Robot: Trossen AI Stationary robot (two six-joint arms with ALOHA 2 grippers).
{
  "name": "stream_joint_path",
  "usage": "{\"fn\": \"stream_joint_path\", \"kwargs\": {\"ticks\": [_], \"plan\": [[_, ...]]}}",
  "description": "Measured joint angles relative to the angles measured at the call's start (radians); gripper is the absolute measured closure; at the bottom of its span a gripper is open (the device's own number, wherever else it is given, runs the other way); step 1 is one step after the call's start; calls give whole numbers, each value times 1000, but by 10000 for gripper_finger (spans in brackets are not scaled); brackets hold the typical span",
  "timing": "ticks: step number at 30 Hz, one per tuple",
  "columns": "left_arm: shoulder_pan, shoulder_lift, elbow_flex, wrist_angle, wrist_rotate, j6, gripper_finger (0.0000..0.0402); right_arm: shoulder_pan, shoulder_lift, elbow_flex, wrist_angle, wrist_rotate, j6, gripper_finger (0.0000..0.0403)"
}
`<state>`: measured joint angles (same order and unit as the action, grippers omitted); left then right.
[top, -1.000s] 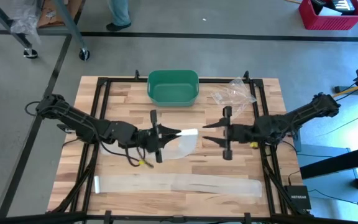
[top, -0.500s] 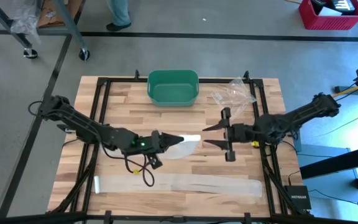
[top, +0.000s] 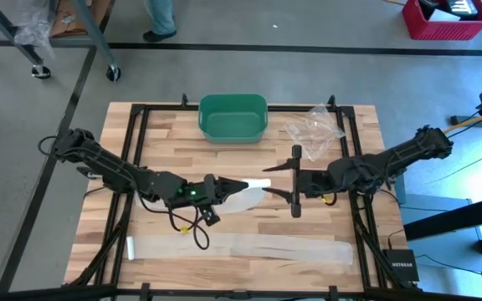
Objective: Roll bandage
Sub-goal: Roll the top white bandage
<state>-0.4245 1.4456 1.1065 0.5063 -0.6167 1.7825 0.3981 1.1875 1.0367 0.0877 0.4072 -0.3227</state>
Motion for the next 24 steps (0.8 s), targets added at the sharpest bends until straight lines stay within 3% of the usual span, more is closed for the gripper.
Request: {"fn": "stream_joint_path", "kwargs": {"ticks": [5, 15, 19, 24], "plan": [[-7, 0, 0, -1, 0, 1, 369, 1, 8, 5, 31, -59, -17, 205], [-7, 0, 0, -1, -31, -33, 368, 1, 7, 6, 38, -29, -57, 316], [-7, 0, 0, 1, -31, -192, 368, 1, 7, 6, 38, -24, -118, 376], [-20, 0, 0, 0, -79, -398, 358, 1, 1, 5, 34, -22, -156, 379]]}}
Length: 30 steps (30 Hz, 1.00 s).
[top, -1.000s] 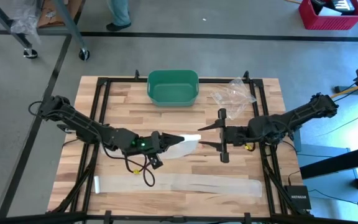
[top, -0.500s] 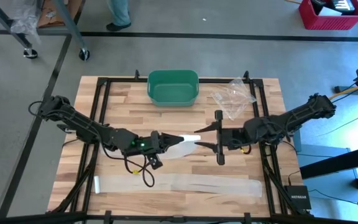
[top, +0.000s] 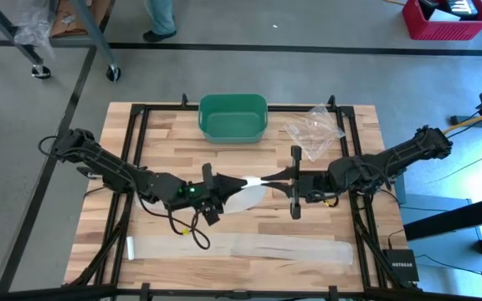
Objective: Roll bandage
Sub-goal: Roll the top white bandage
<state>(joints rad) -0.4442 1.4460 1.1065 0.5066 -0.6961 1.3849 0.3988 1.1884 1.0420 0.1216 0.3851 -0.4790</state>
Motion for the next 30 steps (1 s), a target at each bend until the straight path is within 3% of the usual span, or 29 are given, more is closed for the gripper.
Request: {"fn": "stream_joint_path", "kwargs": {"ticks": [8, 11, 15, 20, 25, 30], "plan": [[-40, 0, 0, 4, -164, -286, 279, 0, -46, -1, -22, 16, -12, 381], [-50, -5, 0, 6, -209, -494, 246, 0, -49, -1, -21, 17, -49, 381], [-39, -21, 0, 3, -210, -859, 215, 0, -42, -1, -15, 16, -157, 376], [-26, -30, 0, -2, -156, -1154, 206, 0, -14, -1, -7, 16, -314, 381], [-13, -31, 0, -20, -29, -1293, 208, 2, 13, -1, 43, 17, -466, 377], [-13, -31, 0, -24, -21, -1285, 208, 1, 21, -1, 57, 62, -501, 378]]}}
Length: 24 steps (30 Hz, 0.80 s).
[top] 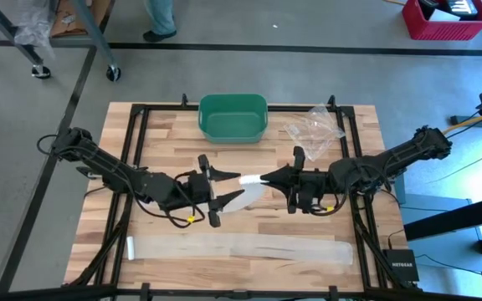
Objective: Roll bandage
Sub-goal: Roll the top white bandage
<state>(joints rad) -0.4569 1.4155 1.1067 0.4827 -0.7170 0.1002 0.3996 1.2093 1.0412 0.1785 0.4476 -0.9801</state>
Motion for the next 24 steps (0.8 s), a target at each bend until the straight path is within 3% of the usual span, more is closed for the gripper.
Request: {"fn": "stream_joint_path", "kwargs": {"ticks": [4, 8, 24], "plan": [[-24, 0, 0, 0, -18, 60, 208, 0, 1, 0, -2, 70, -9, 377], [-35, 0, 0, -3, -100, 113, 209, 0, 2, 0, 0, 45, 3, 377], [6, 0, 0, -40, -83, 113, 209, 8, 30, 0, 35, 47, 32, 377]]}}
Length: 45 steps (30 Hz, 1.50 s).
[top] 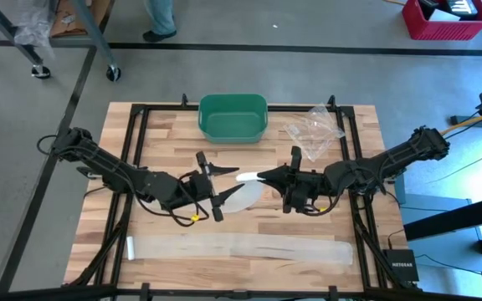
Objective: Roll bandage
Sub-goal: Roll the top white bandage
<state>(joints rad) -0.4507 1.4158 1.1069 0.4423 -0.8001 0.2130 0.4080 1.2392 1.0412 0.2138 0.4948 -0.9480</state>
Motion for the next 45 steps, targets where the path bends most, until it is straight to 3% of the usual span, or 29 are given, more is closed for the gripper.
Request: {"fn": "stream_joint_path", "kwargs": {"ticks": [5, 30, 34, 45], "plan": [[6, 0, 0, -11, 1, -2, 215, -2, 7, 0, 26, -48, 0, 377], [3, 0, 0, -1, 15, 23, 305, -3, 9, 0, 24, -32, 9, 377], [3, 0, 0, 9, 16, 35, 301, -3, 10, 0, 25, -32, 9, 377], [-14, 0, 0, 8, 16, 109, 245, -2, 10, 0, 21, -34, 12, 377]]}}
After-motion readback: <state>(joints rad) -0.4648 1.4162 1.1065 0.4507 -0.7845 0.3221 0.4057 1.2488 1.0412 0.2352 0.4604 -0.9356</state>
